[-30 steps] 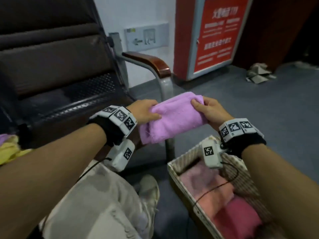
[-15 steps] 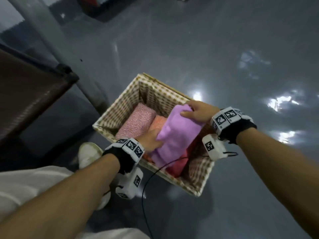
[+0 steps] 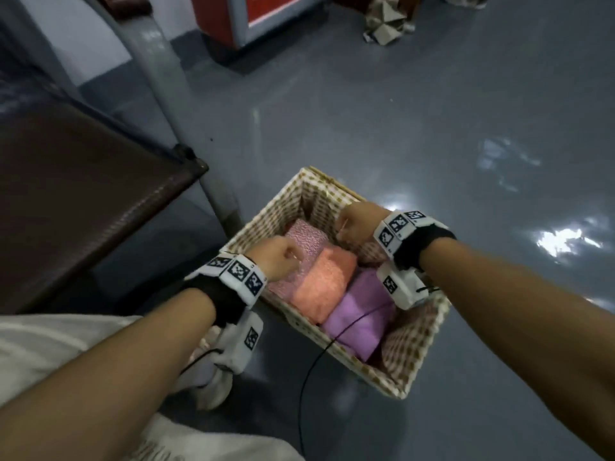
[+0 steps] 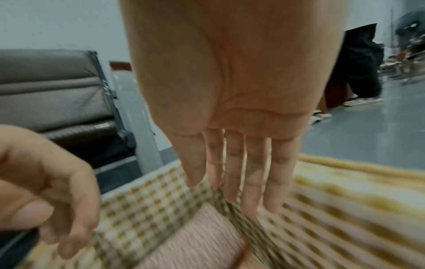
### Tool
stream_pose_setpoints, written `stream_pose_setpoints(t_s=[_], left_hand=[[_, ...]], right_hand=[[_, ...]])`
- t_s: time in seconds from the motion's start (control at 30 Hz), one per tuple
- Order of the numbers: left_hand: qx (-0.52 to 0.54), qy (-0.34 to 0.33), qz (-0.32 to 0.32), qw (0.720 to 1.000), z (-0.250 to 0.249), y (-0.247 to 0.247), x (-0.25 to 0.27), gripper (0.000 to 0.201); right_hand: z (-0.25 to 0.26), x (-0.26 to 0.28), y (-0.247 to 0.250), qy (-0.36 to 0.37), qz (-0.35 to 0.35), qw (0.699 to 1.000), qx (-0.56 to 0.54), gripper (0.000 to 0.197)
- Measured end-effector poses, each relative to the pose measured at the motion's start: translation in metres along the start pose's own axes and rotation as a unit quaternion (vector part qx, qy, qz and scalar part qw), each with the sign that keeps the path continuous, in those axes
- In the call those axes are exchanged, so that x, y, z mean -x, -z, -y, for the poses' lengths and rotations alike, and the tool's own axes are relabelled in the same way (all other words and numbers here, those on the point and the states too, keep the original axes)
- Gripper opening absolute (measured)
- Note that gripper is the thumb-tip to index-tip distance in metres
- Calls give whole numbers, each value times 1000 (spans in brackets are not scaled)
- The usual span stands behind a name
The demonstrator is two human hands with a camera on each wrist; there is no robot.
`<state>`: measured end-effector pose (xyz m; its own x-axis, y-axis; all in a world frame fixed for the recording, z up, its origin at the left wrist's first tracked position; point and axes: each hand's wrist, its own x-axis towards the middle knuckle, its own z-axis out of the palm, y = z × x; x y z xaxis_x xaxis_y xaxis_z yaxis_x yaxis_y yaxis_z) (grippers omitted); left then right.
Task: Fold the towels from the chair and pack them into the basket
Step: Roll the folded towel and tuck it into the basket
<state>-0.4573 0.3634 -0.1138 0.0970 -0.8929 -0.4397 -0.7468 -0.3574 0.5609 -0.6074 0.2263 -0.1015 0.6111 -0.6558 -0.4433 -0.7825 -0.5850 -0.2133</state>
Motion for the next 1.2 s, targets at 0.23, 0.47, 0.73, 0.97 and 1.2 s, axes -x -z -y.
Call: stream_pose_setpoints(t_s=[0.23, 0.47, 0.73, 0.97, 1.2], left_hand=[[44, 77, -235, 968, 44, 165, 81, 13], [140, 117, -441, 879, 109, 271, 225, 19], [74, 232, -483, 841, 235, 250, 391, 9], [39, 388, -415, 822, 348, 209, 481, 16], [101, 479, -254, 834, 424, 162, 507, 59]], right_hand=[[144, -9, 89, 171, -28, 985, 6, 27], [332, 3, 149, 318, -115, 931, 139, 21], [540, 32, 119, 461, -101, 854, 219, 17], [660, 38, 36, 540, -53, 796, 267, 17], [732, 27, -42, 584, 34, 782, 217, 17]])
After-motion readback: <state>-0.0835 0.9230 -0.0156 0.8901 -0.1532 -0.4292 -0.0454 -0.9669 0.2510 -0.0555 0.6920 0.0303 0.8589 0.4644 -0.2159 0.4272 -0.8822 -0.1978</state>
